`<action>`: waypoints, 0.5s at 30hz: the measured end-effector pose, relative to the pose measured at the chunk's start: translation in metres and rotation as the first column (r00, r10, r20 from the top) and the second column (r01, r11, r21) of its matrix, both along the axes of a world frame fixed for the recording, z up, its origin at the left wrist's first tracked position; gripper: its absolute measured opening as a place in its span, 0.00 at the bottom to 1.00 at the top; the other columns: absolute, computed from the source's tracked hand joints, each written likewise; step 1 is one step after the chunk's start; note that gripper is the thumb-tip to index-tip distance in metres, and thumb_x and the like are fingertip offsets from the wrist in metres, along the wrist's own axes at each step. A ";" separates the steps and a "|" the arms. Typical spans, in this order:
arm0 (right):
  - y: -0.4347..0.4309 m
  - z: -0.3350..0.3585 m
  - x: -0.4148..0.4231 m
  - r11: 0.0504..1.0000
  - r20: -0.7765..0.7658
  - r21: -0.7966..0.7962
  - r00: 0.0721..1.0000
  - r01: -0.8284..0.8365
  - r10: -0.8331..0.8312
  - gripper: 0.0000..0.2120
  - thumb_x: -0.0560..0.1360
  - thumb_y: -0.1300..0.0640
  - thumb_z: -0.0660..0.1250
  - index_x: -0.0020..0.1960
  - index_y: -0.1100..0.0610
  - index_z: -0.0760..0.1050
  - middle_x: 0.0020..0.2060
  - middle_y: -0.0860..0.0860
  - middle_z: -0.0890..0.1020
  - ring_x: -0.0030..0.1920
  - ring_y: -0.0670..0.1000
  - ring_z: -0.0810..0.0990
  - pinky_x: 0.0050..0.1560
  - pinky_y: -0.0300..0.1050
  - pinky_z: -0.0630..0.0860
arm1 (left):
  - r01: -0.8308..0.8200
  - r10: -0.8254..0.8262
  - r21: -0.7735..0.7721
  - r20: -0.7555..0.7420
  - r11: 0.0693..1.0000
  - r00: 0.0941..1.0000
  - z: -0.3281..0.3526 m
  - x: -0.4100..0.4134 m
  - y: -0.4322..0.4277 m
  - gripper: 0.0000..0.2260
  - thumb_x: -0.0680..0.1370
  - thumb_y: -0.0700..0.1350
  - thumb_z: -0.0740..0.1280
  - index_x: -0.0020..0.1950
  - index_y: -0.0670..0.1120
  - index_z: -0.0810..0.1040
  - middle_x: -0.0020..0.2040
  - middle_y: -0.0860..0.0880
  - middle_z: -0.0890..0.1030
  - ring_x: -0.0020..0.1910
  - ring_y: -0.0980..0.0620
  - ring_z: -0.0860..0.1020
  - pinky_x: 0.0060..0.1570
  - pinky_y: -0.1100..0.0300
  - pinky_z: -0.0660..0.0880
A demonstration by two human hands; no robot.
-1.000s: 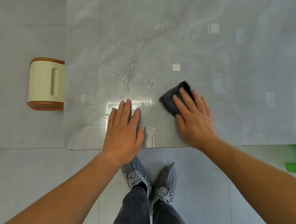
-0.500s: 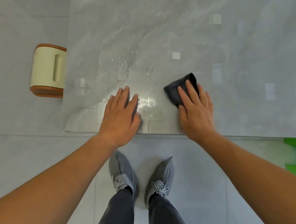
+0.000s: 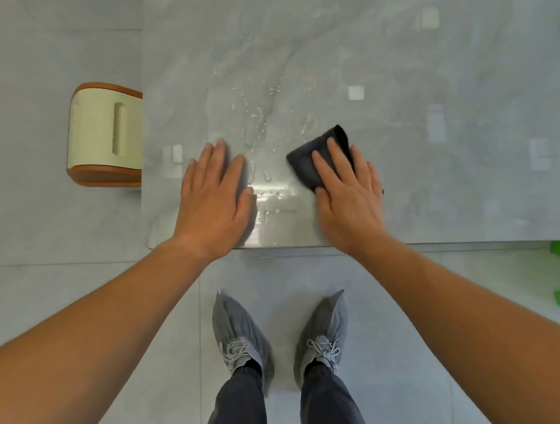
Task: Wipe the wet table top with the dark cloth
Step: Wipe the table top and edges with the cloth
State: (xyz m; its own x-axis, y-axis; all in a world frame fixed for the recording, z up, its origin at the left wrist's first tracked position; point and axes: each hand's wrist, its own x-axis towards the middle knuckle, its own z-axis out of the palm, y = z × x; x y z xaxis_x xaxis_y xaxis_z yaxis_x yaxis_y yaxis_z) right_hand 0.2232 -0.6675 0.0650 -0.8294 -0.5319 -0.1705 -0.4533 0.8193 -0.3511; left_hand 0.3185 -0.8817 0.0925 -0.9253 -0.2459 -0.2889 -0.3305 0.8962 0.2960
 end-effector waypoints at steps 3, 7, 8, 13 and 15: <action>-0.021 -0.001 0.023 0.997 -0.049 0.012 0.996 0.077 -0.076 0.27 0.82 0.52 0.55 0.80 0.48 0.57 0.81 0.49 0.54 0.80 0.60 0.48 0.79 0.61 0.46 | -0.026 0.027 -0.036 0.025 0.999 0.999 -0.003 -0.012 -0.028 0.29 0.83 0.58 0.46 0.82 0.48 0.51 0.83 0.44 0.43 0.81 0.46 0.40 0.78 0.49 0.39; -0.018 -0.002 0.066 0.980 -0.069 0.025 0.977 -0.199 0.200 0.27 0.80 0.51 0.56 0.79 0.50 0.61 0.81 0.50 0.56 0.80 0.60 0.50 0.78 0.62 0.48 | -0.007 0.012 -0.066 0.073 0.998 0.997 -0.006 -0.029 -0.049 0.29 0.84 0.57 0.49 0.82 0.48 0.48 0.83 0.44 0.42 0.81 0.46 0.39 0.78 0.47 0.40; -0.017 -0.002 0.062 0.973 -0.055 0.029 0.971 -0.230 0.232 0.27 0.80 0.51 0.55 0.79 0.49 0.61 0.81 0.49 0.56 0.81 0.60 0.50 0.78 0.62 0.48 | 0.004 0.002 -0.067 0.087 0.998 0.996 -0.006 -0.032 -0.050 0.29 0.84 0.57 0.48 0.82 0.48 0.48 0.83 0.44 0.42 0.81 0.45 0.39 0.78 0.47 0.40; -0.053 0.000 -0.016 0.998 -0.023 0.047 0.999 0.036 -0.035 0.28 0.81 0.48 0.51 0.80 0.47 0.57 0.81 0.48 0.53 0.80 0.59 0.48 0.79 0.58 0.46 | 0.029 -0.024 -0.052 0.102 0.998 0.995 -0.007 -0.033 -0.054 0.28 0.84 0.58 0.46 0.82 0.49 0.47 0.83 0.44 0.42 0.81 0.45 0.39 0.78 0.47 0.40; -0.072 0.000 -0.029 0.982 -0.004 0.045 0.983 0.181 -0.181 0.28 0.81 0.48 0.48 0.81 0.47 0.53 0.82 0.48 0.50 0.81 0.59 0.46 0.79 0.57 0.42 | 0.035 -0.031 -0.035 0.097 0.999 0.995 -0.006 -0.034 -0.058 0.28 0.84 0.57 0.46 0.82 0.49 0.47 0.83 0.44 0.42 0.81 0.45 0.40 0.78 0.47 0.40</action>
State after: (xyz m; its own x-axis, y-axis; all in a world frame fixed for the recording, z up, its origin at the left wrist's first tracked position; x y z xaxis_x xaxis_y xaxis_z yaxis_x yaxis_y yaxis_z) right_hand 0.1945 -0.7397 0.0652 -0.9112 -0.3649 -0.1913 -0.2960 0.9028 -0.3121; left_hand 0.2847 -0.9395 0.0866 -0.9012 -0.2279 -0.3685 -0.3262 0.9167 0.2308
